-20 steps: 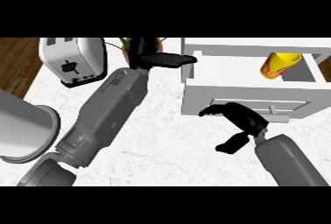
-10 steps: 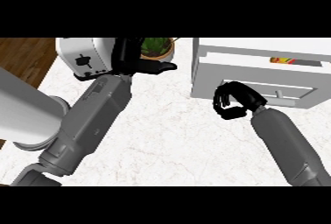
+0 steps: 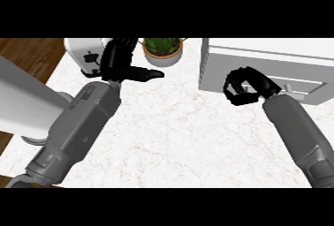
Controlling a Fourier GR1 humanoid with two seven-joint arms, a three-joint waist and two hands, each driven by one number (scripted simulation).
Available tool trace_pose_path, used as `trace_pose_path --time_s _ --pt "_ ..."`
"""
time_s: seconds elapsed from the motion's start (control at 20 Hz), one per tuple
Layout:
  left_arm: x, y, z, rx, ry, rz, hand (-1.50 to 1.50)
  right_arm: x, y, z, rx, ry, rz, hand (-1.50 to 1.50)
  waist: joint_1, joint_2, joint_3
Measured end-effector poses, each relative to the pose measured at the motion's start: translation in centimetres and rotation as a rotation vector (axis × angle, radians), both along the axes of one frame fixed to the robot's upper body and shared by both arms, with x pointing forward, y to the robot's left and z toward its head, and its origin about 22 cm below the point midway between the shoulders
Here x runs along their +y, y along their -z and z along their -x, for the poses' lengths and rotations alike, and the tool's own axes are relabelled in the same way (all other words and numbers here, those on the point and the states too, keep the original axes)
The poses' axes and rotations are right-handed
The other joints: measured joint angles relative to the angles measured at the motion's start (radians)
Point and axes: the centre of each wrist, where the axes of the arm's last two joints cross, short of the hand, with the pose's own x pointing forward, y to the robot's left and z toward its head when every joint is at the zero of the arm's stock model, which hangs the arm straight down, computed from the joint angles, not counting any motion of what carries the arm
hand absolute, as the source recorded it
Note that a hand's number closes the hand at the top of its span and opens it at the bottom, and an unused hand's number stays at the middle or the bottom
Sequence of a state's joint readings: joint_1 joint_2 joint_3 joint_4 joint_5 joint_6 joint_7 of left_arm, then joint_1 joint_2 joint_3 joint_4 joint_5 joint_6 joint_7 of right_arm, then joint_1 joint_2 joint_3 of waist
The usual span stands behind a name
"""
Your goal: Pick up the cup, place it into the drawer and close the drawer
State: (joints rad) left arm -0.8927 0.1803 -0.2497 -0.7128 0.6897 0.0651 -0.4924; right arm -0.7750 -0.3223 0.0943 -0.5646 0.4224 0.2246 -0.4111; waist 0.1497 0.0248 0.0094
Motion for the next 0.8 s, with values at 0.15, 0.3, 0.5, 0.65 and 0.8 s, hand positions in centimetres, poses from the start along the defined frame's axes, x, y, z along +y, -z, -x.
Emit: trace_pose_path --time_s 0.15,0.3,0.5,0.65,0.8 --pt "0.8 0.1 0.1 0.000 0.007 -0.007 -1.50 -0.7 -0.2 0.0 0.026 -0.013 -0.041 1.50 0.009 0.001 0.002" --pt "1.2 0.4 0.3 0.001 0.017 -0.013 -1.50 -1.3 -0.4 0.0 0.050 -0.022 -0.074 1.50 0.016 0.004 0.003" --pt "1.5 0.4 0.5 0.000 0.036 -0.010 -1.50 -2.0 -0.8 0.1 0.075 -0.035 -0.108 1.50 0.025 0.008 0.005" --pt "1.4 0.6 0.6 0.002 0.047 -0.004 -1.50 -2.5 -1.1 0.1 0.099 -0.049 -0.136 1.50 0.031 0.012 0.009" --pt "1.6 0.8 0.8 0.005 0.054 0.001 -1.50 -3.0 -1.3 0.2 0.113 -0.054 -0.157 1.50 0.038 0.014 0.011"
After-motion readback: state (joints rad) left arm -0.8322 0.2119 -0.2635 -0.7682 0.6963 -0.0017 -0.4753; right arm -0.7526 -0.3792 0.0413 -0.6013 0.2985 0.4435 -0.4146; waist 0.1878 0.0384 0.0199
